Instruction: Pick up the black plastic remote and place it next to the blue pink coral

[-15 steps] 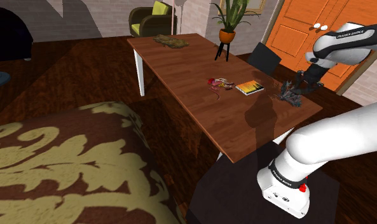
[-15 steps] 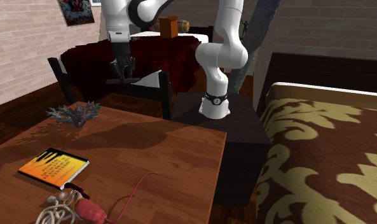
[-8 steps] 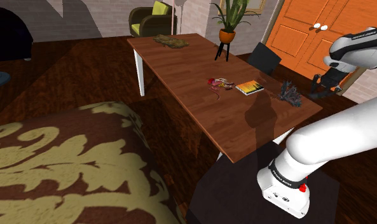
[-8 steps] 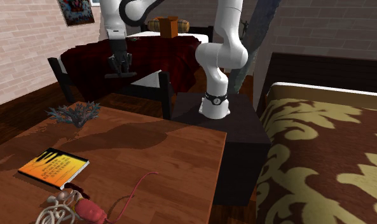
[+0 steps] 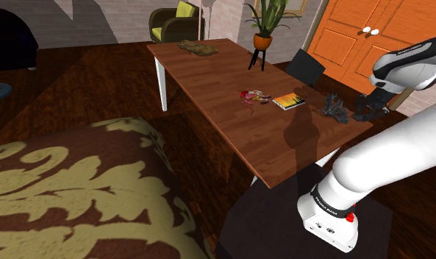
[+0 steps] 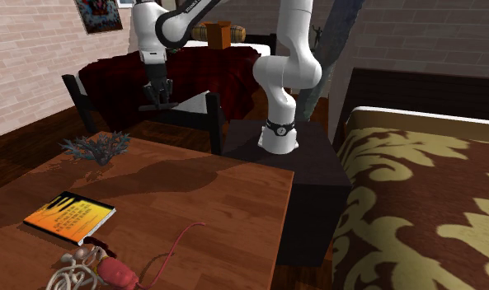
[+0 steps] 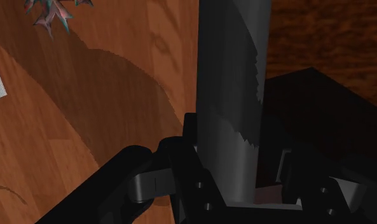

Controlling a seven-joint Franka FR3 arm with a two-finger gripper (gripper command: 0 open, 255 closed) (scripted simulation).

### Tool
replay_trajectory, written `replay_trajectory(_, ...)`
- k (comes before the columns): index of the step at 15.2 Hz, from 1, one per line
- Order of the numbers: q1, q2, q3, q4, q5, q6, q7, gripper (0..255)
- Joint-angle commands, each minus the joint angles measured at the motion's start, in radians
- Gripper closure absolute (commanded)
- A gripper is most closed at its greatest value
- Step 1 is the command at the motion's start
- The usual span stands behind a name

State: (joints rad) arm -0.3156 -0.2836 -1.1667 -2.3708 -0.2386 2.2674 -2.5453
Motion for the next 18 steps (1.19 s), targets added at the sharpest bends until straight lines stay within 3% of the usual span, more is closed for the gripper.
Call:
replay_trajectory(1,0.021,0.024,-0.029,-0.013,0.019,0.032,-0.018,255)
replay_trajectory(5,0.085,0.085,-0.103,-0.036,0.08,0.097,-0.067,255)
replay_trajectory(8,0.16,0.147,-0.183,-0.051,0.156,0.145,-0.126,255)
replay_trajectory(10,0.244,0.212,-0.267,-0.06,0.25,0.176,-0.196,255)
replay_trajectory(11,0.326,0.301,-0.344,-0.061,0.39,0.183,-0.298,255)
replay_trajectory(12,0.147,0.335,-0.162,-0.063,0.443,0.191,-0.337,255)
replay_trajectory(13,0.203,0.416,-0.214,-0.059,0.57,0.185,-0.428,255)
replay_trajectory(15,0.097,0.447,-0.103,-0.062,0.621,0.203,-0.466,255)
replay_trajectory(18,-0.118,0.452,0.118,-0.068,0.625,0.245,-0.471,255)
